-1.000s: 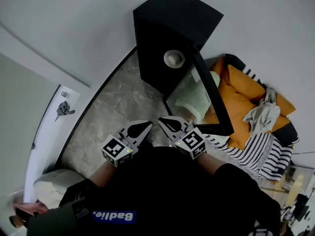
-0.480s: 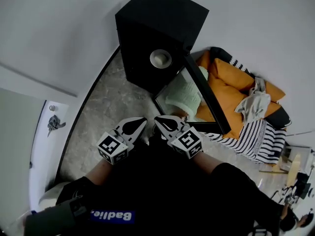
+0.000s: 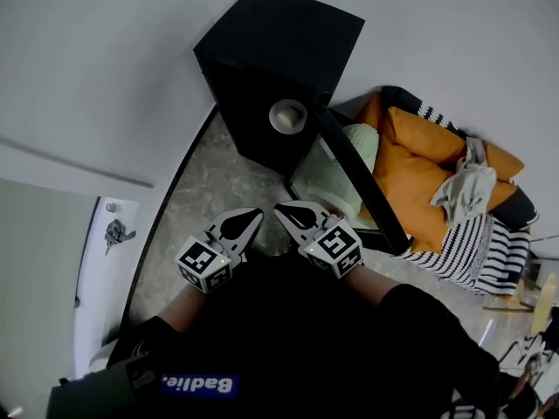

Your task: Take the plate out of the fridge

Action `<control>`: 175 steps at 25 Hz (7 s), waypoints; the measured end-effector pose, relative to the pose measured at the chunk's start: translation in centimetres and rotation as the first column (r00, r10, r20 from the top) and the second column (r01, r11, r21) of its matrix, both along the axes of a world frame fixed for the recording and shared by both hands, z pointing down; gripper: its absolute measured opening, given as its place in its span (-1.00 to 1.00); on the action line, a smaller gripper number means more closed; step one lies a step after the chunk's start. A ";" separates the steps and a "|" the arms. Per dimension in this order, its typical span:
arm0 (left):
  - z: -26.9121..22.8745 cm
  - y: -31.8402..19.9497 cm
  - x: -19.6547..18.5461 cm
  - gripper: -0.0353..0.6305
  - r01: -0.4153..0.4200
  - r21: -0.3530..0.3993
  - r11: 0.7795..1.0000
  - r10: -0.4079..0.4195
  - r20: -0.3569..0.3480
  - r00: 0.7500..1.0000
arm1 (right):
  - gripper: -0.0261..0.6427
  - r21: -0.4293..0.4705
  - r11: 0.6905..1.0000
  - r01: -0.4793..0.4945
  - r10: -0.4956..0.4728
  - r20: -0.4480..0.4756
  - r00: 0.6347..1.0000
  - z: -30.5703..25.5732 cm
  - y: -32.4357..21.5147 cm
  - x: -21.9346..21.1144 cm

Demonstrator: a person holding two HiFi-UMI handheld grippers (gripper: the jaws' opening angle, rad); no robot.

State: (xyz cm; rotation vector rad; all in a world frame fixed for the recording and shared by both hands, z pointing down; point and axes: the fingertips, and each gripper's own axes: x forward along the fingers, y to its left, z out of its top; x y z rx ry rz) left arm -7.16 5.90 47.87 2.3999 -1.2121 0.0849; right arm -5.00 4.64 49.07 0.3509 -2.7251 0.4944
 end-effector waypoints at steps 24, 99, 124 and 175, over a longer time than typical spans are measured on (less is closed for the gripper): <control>0.8 -4.7 -2.9 -0.87 0.099 -0.051 0.994 -0.098 0.027 0.995 | -0.89 -0.005 1.000 -0.022 0.022 0.012 1.000 0.1 -3.1 -0.4; 15.7 -20.3 -6.9 -0.84 0.128 -0.437 0.890 -0.250 -0.234 0.940 | -0.89 -0.006 0.975 -0.223 0.223 -0.043 0.974 0.2 -4.9 2.8; 23.7 -25.6 -5.6 -0.62 0.144 -0.571 0.808 -0.414 -0.379 0.828 | -0.89 -0.063 0.983 -0.170 0.157 -0.172 0.972 4.3 -3.4 4.3; 37.1 -30.9 -3.4 -0.56 0.119 -0.797 0.592 -0.671 -0.406 0.621 | -0.89 -0.273 0.944 -0.184 0.101 -0.292 0.951 11.1 -1.7 6.9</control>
